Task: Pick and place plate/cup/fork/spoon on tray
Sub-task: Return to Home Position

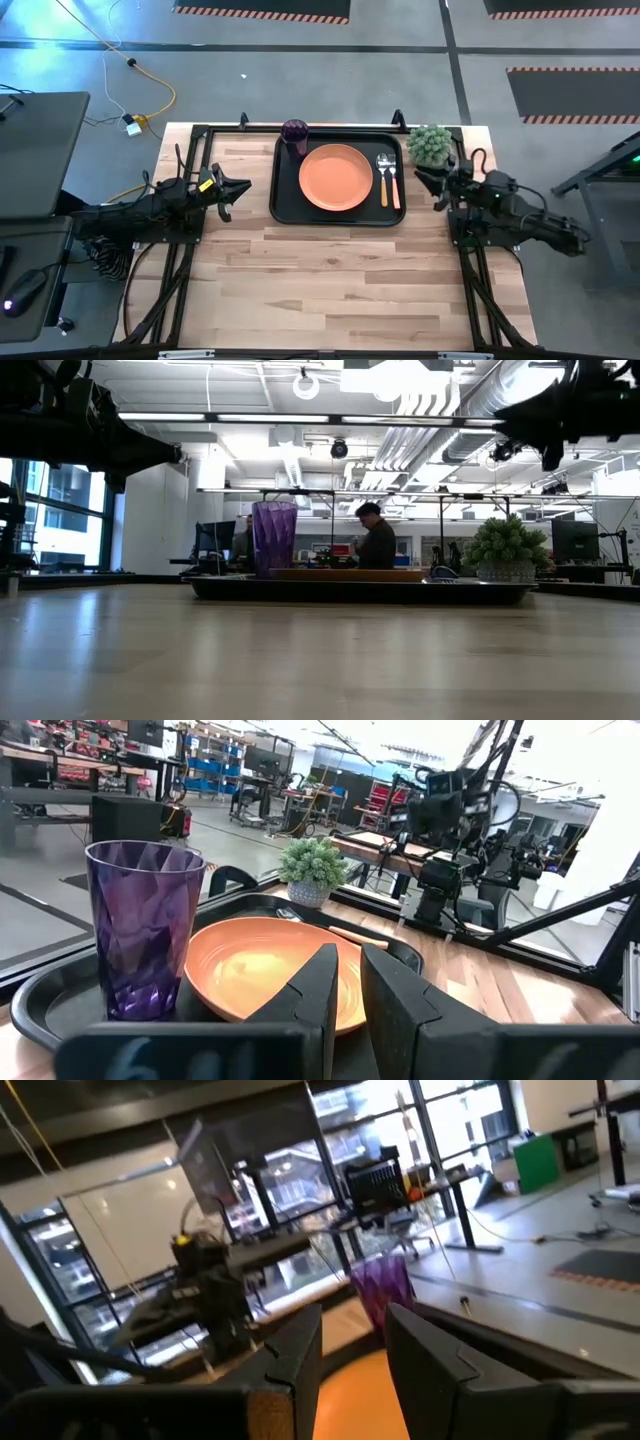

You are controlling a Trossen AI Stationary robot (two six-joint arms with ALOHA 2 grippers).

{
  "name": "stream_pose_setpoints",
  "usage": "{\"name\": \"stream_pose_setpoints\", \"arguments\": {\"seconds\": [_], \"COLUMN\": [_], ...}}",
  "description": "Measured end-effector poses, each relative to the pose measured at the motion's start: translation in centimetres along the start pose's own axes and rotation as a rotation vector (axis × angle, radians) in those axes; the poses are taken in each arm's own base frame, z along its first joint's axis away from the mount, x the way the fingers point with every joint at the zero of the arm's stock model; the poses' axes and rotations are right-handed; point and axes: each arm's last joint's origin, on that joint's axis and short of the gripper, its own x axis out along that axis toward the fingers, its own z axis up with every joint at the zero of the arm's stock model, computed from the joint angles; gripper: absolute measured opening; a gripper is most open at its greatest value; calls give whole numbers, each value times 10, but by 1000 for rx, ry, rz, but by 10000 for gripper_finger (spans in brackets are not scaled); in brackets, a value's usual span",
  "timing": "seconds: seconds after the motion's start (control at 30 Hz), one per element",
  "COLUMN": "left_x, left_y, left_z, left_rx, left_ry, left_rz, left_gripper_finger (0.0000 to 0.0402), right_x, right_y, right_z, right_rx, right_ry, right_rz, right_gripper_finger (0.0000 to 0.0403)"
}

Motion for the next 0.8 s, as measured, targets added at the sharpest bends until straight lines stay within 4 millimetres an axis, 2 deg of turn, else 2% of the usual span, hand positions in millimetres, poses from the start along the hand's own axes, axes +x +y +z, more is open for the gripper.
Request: {"name": "stream_pose_setpoints", "arguments": {"seconds": [0.4, 0.57, 0.8], "left_x": [0, 0, 0], "left_y": [0, 0, 0], "left_z": [0, 0, 0], "left_rx": [0, 0, 0], "left_ry": [-1, 0, 0], "left_rz": [0, -1, -1], "left_gripper_finger": [37, 37, 37], "right_x": [5, 5, 4], "right_y": [-14, -13, -3], "right_z": [-46, -54, -56], "right_rx": [33, 25, 24], "right_ry": [132, 201, 250], "right_rz": [-36, 84, 277], "right_gripper_finger": [103, 103, 103]}}
